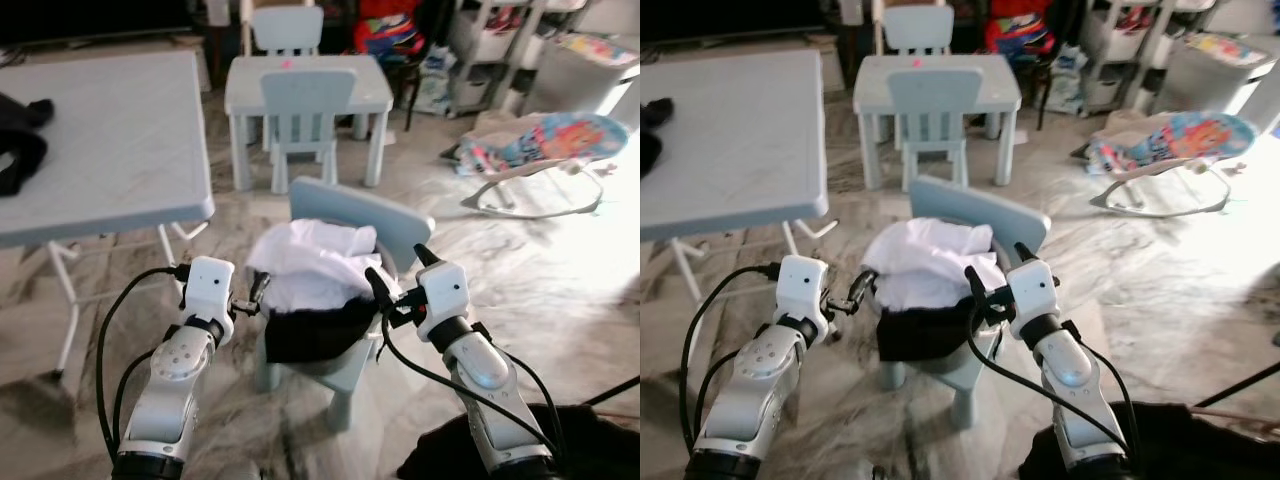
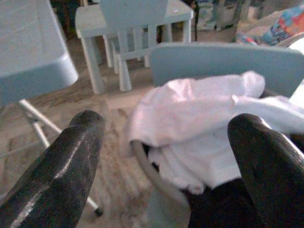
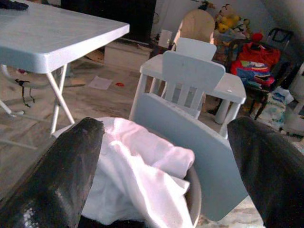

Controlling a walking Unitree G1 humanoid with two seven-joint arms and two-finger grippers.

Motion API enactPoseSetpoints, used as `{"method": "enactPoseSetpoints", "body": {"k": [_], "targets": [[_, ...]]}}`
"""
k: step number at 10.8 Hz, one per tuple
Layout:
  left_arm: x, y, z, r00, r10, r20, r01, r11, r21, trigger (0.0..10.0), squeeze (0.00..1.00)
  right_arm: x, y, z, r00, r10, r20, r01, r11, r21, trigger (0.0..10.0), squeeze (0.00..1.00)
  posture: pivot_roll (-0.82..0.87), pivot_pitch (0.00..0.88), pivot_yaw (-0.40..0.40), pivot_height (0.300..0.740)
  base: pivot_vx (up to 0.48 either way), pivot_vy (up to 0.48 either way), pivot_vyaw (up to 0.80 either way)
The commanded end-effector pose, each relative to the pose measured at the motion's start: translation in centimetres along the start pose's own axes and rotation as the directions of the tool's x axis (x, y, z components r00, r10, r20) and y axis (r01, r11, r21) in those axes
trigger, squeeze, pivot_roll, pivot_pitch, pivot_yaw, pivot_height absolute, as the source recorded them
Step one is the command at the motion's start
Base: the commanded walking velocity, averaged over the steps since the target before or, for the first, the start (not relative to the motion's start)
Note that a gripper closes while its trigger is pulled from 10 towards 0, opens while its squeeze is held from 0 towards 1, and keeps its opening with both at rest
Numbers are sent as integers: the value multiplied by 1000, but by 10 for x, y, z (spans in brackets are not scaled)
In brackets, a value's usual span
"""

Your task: Hang hanger

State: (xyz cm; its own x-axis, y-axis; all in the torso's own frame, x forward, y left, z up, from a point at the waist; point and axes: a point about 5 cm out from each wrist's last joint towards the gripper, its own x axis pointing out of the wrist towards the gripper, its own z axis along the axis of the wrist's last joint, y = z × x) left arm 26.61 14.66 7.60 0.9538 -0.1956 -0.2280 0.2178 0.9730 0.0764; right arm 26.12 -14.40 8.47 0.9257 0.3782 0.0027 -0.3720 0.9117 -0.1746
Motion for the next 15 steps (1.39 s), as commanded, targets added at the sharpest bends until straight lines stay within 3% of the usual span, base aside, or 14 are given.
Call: {"method": "enactPoseSetpoints", "body": {"k": [1, 8, 12, 13, 15], "targets": [[2, 1, 5, 1000, -8, 17, 7, 1000, 10, 10000, 0, 2, -2, 7, 1000, -2, 23, 2, 1000, -4, 10000, 0, -8, 11, -25, 740, 375, 0, 0], [2, -7, 1, 999, -47, 1, 47, 999, 7, 10000, 0, 4, -3, 6, 1000, -11, 9, 11, 1000, -9, 10000, 0, -9, 4, -20, 740, 327, 0, 0], [7, -7, -5, 998, -24, -60, 24, 1000, 3, 10000, 0, -1, -5, 4, 1000, -3, -21, 3, 1000, -20, 10000, 0, -26, 30, -26, 740, 0, 0, 0], [10, -7, -18, 982, -106, -159, 102, 994, -28, 10000, 0, -9, -4, 2, 999, 0, -45, -1, 1000, -18, 10000, 0, -45, 55, -28, 740, 0, 0, 0], [26, -8, -23, 959, -194, -205, 190, 981, -41, 10000, 0, -22, -5, -1, 997, 10, -78, -12, 1000, -28, 10000, 0, -99, 85, -36, 740, 0, 0, 0]]}}
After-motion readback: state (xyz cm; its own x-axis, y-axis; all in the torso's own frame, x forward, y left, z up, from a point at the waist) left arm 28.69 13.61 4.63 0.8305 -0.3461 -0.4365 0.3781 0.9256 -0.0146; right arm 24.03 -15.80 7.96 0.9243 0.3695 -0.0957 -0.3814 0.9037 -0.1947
